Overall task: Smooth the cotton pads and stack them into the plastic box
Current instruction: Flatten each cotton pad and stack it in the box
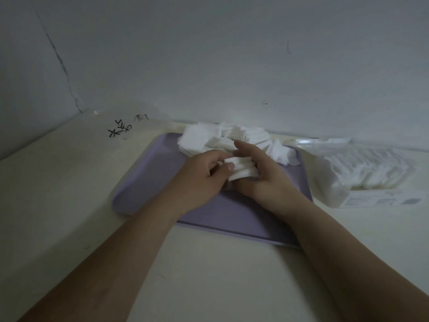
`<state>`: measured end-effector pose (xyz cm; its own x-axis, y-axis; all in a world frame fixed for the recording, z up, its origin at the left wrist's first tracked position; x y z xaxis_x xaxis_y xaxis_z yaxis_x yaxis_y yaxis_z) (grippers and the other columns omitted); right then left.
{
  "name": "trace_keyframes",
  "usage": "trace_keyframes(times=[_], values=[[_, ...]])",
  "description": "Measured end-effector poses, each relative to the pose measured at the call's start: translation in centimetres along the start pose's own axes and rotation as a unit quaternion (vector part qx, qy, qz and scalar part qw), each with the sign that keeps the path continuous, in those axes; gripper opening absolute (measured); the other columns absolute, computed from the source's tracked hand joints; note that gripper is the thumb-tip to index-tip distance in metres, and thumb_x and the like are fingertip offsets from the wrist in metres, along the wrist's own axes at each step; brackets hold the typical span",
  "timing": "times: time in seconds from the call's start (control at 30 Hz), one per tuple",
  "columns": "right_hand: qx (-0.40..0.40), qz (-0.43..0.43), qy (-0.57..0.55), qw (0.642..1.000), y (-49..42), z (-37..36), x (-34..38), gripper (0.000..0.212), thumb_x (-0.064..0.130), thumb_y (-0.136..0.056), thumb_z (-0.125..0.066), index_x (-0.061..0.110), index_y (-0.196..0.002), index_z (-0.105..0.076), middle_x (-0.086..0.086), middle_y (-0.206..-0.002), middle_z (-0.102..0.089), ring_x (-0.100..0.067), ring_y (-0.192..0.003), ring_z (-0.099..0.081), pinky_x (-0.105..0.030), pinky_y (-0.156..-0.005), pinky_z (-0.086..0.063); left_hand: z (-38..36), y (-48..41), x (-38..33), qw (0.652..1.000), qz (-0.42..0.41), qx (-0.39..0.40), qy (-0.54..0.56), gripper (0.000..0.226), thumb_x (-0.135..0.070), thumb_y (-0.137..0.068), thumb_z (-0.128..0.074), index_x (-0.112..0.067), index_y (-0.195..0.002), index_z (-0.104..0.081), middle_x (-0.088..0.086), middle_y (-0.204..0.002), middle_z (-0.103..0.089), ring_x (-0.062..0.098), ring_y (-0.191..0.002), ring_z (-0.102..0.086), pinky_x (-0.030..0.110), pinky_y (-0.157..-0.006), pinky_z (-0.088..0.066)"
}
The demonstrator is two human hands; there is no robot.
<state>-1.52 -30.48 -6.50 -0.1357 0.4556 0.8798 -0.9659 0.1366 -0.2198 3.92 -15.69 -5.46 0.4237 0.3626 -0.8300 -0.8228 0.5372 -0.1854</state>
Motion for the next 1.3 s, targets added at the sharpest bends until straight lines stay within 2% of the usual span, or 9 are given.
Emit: trace_keyframes(times=[0.13, 0.3, 0.47, 0.6, 0.73, 0.87, 0.93, 1.13, 1.3], values=[[-0.038, 0.029, 0.037, 0.998, -0.1, 0.3, 0.4, 0.053, 0.001, -0.091, -0.066, 0.03, -0.136, -0.062, 0.009, -0.134, -0.066, 0.01, -0.112, -0.059, 0.001, -0.094, -0.037, 3.1, -0.4, 0.3, 0.977, -0.042, -0.138, -0.156, 0.021, -0.026, -0.1, -0.056, -0.019, -0.111, -0.073, 0.0, -0.098, -0.074, 0.022, -0.087, -0.069, 0.04, -0.081, -0.057], [-0.077, 0.07, 0.052, 0.993, -0.2, 1.0, 0.6, 0.053, -0.005, -0.096, -0.058, 0.032, -0.133, -0.065, 0.006, -0.128, -0.062, 0.022, -0.111, -0.051, 0.0, -0.099, -0.031, 2.6, -0.6, 2.8, 0.96, 0.027, -0.053, -0.274, 0.023, -0.031, -0.1, -0.059, -0.019, -0.114, -0.074, 0.008, -0.118, -0.056, 0.03, -0.097, -0.065, 0.041, -0.087, -0.055], [-0.052, 0.068, 0.102, 0.991, -0.3, 0.4, 0.5, 0.038, 0.002, -0.1, -0.059, 0.021, -0.132, -0.068, -0.003, -0.127, -0.057, 0.005, -0.107, -0.053, 0.004, -0.095, -0.028, 2.9, -0.9, 2.3, 0.968, -0.009, -0.08, -0.239, 0.042, -0.024, -0.097, -0.065, -0.031, -0.059, -0.048, 0.0, -0.085, -0.052, 0.024, -0.083, -0.059, 0.034, -0.072, -0.045], [-0.021, 0.051, 0.087, 0.995, -0.1, -0.1, 0.6, 0.036, 0.016, -0.105, -0.055, 0.028, -0.138, -0.064, 0.002, -0.134, -0.047, 0.025, -0.116, -0.043, 0.005, -0.102, -0.023, 3.3, -0.8, 3.0, 0.98, 0.037, -0.079, -0.181, 0.008, -0.029, -0.089, -0.077, -0.025, -0.09, -0.071, -0.006, -0.093, -0.068, 0.012, -0.085, -0.065, 0.03, -0.076, -0.052], [-0.04, 0.06, 0.082, 0.994, 0.1, 0.3, 1.1, 0.034, 0.02, -0.104, -0.059, 0.031, -0.136, -0.065, 0.001, -0.134, -0.049, 0.011, -0.116, -0.05, 0.001, -0.102, -0.028, 3.0, -0.9, 3.6, 0.988, 0.099, -0.015, -0.118, 0.055, -0.028, -0.085, -0.083, -0.018, -0.134, -0.061, 0.001, -0.12, -0.069, 0.017, -0.106, -0.067, 0.032, -0.092, -0.054], [-0.034, 0.017, 0.078, 0.996, 0.1, 0.8, 0.5, 0.06, 0.014, -0.092, -0.073, 0.029, -0.147, -0.053, 0.007, -0.144, -0.055, 0.0, -0.13, -0.05, -0.013, -0.111, -0.036, 3.0, -0.7, 3.2, 0.985, 0.122, 0.017, -0.117, 0.026, -0.023, -0.083, -0.086, -0.014, -0.102, -0.071, -0.006, -0.084, -0.066, 0.004, -0.07, -0.058, 0.012, -0.06, -0.041], [-0.03, -0.013, 0.068, 0.997, 0.1, 0.9, 0.0, 0.073, 0.005, -0.088, -0.069, 0.024, -0.154, -0.045, 0.008, -0.145, -0.055, -0.001, -0.129, -0.051, -0.007, -0.107, -0.037, 2.8, -0.5, 2.9, 0.986, 0.119, 0.024, -0.11, 0.02, -0.023, -0.082, -0.086, -0.023, -0.085, -0.066, -0.01, -0.076, -0.061, 0.001, -0.063, -0.053, 0.01, -0.052, -0.036], [-0.089, -0.037, 0.074, 0.993, -0.3, 2.1, -0.8, 0.064, 0.009, -0.087, -0.07, 0.026, -0.146, -0.053, 0.019, -0.117, -0.065, -0.008, -0.107, -0.065, -0.027, -0.104, -0.05, 4.1, -0.4, 2.1, 0.989, 0.109, -0.037, 0.09, 0.016, -0.015, -0.083, -0.084, -0.013, -0.089, -0.07, 0.001, -0.079, -0.066, 0.012, -0.07, -0.057, 0.019, -0.055, -0.042], [-0.106, -0.059, 0.021, 0.992, -0.3, 2.6, -1.4, 0.056, 0.014, -0.083, -0.083, 0.026, -0.134, -0.063, 0.008, -0.121, -0.073, -0.009, -0.11, -0.07, -0.035, -0.106, -0.054, 1.7, 0.0, 0.8, 0.98, 0.058, 0.049, 0.182, 0.022, 0.0, -0.082, -0.083, -0.01, -0.098, -0.073, 0.013, -0.091, -0.077, 0.014, -0.08, -0.067, 0.029, -0.067, -0.058]])
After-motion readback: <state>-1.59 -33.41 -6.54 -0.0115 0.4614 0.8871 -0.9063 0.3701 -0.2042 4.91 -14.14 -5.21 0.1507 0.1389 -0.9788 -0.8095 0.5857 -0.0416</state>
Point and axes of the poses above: each hand's wrist, its own y-axis away from the middle knuckle, its own z-axis out of the back of the hand, x = y × z, the point moved 7 cm from there along -y, towards the middle knuckle
